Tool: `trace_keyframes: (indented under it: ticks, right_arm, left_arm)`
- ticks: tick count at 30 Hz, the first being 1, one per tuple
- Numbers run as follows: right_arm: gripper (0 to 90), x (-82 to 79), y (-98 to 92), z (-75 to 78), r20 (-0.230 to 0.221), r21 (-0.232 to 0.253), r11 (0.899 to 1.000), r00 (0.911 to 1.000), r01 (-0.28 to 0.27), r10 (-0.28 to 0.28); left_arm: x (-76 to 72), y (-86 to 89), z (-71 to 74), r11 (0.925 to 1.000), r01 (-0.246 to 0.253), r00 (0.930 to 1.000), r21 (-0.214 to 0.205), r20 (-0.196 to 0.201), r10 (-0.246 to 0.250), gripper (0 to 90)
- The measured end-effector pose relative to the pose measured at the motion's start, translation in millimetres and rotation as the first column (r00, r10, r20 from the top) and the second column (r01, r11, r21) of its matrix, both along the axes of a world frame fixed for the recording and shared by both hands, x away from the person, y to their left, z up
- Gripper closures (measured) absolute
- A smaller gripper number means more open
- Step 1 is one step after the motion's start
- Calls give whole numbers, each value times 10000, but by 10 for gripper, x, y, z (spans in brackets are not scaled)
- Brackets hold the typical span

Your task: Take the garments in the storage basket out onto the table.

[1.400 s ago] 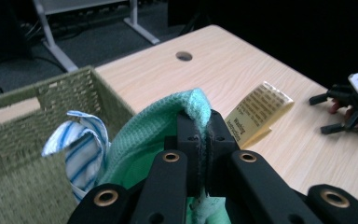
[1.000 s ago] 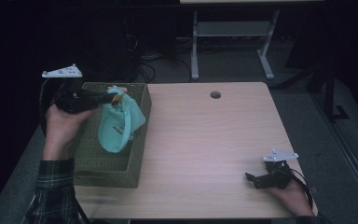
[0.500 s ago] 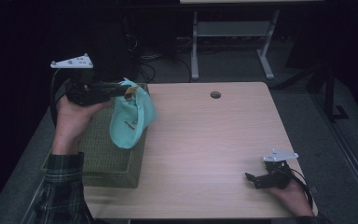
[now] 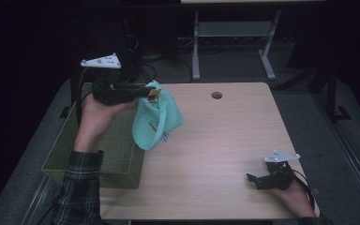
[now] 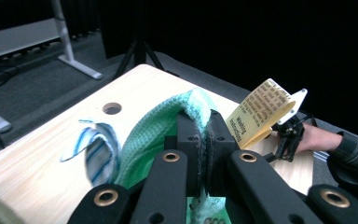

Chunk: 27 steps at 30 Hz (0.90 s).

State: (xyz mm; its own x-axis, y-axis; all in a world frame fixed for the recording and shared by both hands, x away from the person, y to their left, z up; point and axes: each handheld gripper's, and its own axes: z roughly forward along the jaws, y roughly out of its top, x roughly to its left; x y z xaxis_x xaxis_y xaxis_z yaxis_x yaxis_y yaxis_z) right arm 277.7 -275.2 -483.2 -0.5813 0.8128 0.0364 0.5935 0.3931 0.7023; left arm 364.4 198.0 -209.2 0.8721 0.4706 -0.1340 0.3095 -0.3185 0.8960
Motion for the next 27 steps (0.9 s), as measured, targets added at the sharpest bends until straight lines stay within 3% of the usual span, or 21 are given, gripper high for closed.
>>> trace_keyframes:
  ticks: [12, 27]
  right_arm:
    - [17, -1, 1, 1, -20, 4, 10000, 10000, 11, -11]
    - [17, -4, 5, 3, -67, 45, 10000, 10000, 61, -61]
  left_arm:
    - [49, -480, -153, 9958, 897, 9959, 172, -158, -895, 870]
    - [97, -1032, -456, 9841, 1726, 9843, 408, -438, -1708, 869]
